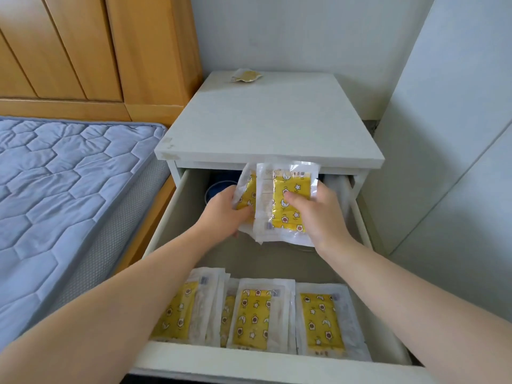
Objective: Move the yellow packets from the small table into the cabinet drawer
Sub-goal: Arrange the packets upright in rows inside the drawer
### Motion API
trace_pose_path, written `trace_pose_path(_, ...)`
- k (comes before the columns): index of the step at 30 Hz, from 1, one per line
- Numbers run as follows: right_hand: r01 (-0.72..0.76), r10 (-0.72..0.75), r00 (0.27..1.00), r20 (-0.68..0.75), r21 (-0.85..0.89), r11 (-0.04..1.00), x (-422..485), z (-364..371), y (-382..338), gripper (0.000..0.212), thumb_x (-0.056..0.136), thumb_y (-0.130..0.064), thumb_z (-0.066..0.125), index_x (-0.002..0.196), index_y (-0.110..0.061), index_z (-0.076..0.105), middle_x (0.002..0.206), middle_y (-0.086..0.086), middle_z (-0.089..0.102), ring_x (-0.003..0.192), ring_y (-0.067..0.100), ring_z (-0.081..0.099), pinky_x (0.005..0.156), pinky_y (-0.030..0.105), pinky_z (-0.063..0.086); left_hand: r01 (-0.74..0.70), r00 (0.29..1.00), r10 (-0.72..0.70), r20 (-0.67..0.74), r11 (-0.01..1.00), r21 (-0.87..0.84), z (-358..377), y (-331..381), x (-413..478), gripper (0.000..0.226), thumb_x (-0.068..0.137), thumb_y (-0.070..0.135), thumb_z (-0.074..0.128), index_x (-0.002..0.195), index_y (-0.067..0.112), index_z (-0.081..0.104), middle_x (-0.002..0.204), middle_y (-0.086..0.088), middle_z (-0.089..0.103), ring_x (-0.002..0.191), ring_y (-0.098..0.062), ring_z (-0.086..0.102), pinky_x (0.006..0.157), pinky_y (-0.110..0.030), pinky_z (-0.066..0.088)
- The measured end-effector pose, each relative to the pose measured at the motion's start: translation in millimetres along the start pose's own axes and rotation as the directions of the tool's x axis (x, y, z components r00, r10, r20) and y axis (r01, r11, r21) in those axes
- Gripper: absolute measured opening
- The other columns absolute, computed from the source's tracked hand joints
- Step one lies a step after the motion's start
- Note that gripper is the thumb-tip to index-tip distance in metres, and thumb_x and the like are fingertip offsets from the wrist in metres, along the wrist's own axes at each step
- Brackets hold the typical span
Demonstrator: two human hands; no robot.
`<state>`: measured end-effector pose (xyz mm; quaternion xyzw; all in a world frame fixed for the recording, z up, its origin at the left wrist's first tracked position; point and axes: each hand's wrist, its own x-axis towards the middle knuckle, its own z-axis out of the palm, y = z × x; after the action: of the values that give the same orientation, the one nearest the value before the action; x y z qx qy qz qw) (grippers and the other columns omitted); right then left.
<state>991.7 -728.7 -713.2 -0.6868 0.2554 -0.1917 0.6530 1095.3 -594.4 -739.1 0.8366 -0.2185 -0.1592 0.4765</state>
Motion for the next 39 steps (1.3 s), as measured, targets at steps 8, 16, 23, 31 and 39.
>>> trace_pose_path(8, -0.475, 0.472, 0.878, 0.08, 0.029, 0.879, -17.2, 1.4, 19.4, 0.016, 0.088, -0.013, 0.058, 0.102, -0.009, 0.063, 0.096, 0.013, 0.071, 0.084, 0.028, 0.07, 0.077, 0.045, 0.057, 0.4, 0.902, -0.429, -0.056, 0.875, -0.273, -6.5, -25.9, 9.3, 0.029, 0.093, 0.021, 0.061, 0.121, 0.016, 0.053, 0.108, -0.004, 0.063, 0.085, -0.016, 0.063, 0.057, -0.026, 0.053)
trace_pose_path(16, -0.508, 0.585, 0.8, 0.133, -0.369, 0.778, -37.8, 12.7, 54.2, 0.029, 0.075, -0.011, 0.074, 0.099, -0.001, 0.063, 0.095, 0.021, 0.069, 0.078, 0.031, 0.066, 0.067, 0.035, 0.053, 0.432, 0.877, -0.479, -0.031, 0.817, -0.381, -3.6, -21.9, 8.4, 0.021, 0.091, 0.022, 0.063, 0.109, 0.02, 0.052, 0.108, -0.003, 0.063, 0.097, -0.019, 0.064, 0.054, -0.024, 0.053)
trace_pose_path(23, -0.094, 0.652, 0.671, 0.353, -0.832, 0.547, -49.9, 17.7, 56.5, 0.027, 0.079, -0.012, 0.075, 0.095, -0.001, 0.056, 0.069, 0.012, 0.059, 0.042, 0.015, 0.057, 0.043, 0.026, 0.049, 0.416, 0.903, -0.428, 0.033, 0.855, -0.309, 3.0, -25.2, 7.2, 0.024, 0.092, 0.021, 0.063, 0.113, 0.021, 0.051, 0.105, -0.002, 0.062, 0.091, -0.016, 0.063, 0.056, -0.024, 0.054)
trace_pose_path(31, 0.537, 0.158, 0.811, 0.563, -0.824, 0.182, -36.1, 14.9, 20.3, 0.038, 0.082, -0.053, 0.063, 0.08, -0.015, 0.059, 0.075, -0.001, 0.057, 0.069, 0.017, 0.057, 0.06, 0.031, 0.049, 0.293, 0.931, -0.276, 0.24, 0.955, -0.036, -1.5, -32.3, 12.2, 0.032, 0.091, 0.02, 0.063, 0.122, 0.015, 0.055, 0.109, -0.005, 0.066, 0.09, -0.02, 0.066, 0.056, -0.024, 0.051)
trace_pose_path(39, 0.185, 0.135, 0.943, 0.304, -0.817, 0.546, 51.7, -6.3, 16.5, 0.055, 0.086, -0.047, 0.062, 0.126, -0.01, 0.054, 0.122, 0.004, 0.058, 0.108, 0.018, 0.056, 0.085, 0.025, 0.047, 0.118, 0.911, -0.148, 0.386, 0.988, 0.1, 6.1, -26.4, 10.6, 0.029, 0.09, 0.021, 0.064, 0.117, 0.021, 0.054, 0.108, -0.001, 0.066, 0.092, -0.017, 0.067, 0.063, -0.025, 0.057)
